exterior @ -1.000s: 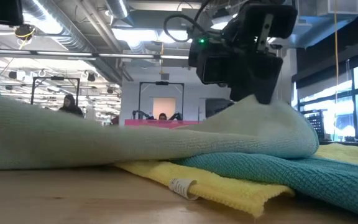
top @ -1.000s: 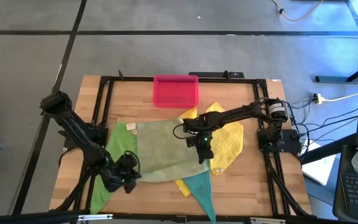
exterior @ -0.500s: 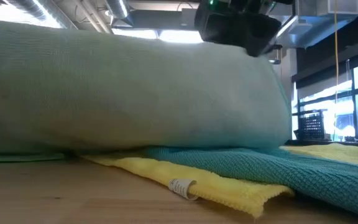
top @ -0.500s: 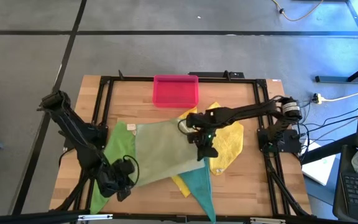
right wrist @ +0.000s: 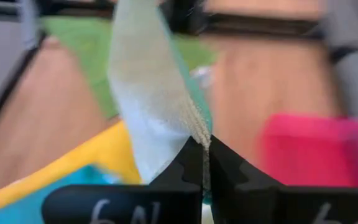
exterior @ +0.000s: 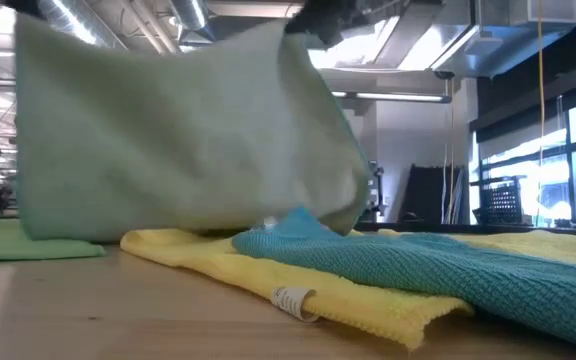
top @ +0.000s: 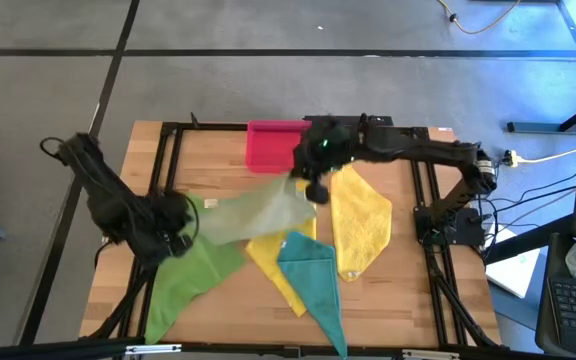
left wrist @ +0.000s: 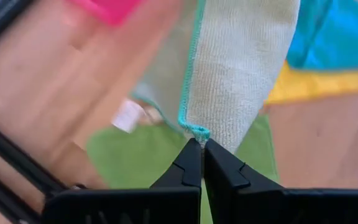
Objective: Fold microfiber towels
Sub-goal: Fold the light green microfiber cloth
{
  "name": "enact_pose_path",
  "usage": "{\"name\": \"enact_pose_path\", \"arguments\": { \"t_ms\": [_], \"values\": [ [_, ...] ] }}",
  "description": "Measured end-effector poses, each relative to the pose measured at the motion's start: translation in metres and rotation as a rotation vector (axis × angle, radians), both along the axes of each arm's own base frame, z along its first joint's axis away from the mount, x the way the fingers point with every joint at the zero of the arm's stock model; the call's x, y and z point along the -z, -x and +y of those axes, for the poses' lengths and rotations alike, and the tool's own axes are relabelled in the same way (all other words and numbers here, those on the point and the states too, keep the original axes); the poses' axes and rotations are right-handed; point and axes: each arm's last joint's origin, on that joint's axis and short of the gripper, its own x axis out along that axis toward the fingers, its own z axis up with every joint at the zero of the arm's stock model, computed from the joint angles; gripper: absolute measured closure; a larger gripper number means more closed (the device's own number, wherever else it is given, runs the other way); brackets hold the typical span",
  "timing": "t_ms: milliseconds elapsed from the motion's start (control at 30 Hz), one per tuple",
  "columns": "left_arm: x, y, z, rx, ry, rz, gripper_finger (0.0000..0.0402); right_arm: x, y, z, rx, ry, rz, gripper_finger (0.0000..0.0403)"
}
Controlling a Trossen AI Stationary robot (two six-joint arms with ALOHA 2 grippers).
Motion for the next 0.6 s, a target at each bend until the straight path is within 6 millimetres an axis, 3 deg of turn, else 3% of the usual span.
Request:
{"name": "enact_pose_path", "arguments": {
  "t_ms": [200, 400, 600],
  "values": [
    [-0.029, 0.011, 0.024, -0.028, -0.018, -0.15, 0.0401, -0.04, 0.015, -0.023, 0.095, 0.056, -0.021, 0.0384],
    [-0.045, 0.013, 0.041, -0.055, -0.072, -0.2, 0.0401, -0.05, 0.027, -0.039, 0.184, 0.113, 0.02, 0.0397],
    [-0.074, 0.015, 0.059, -0.071, -0.202, -0.267, 0.0402, -0.062, 0.028, -0.048, 0.247, 0.2, -0.036, 0.0387]
  ]
}}
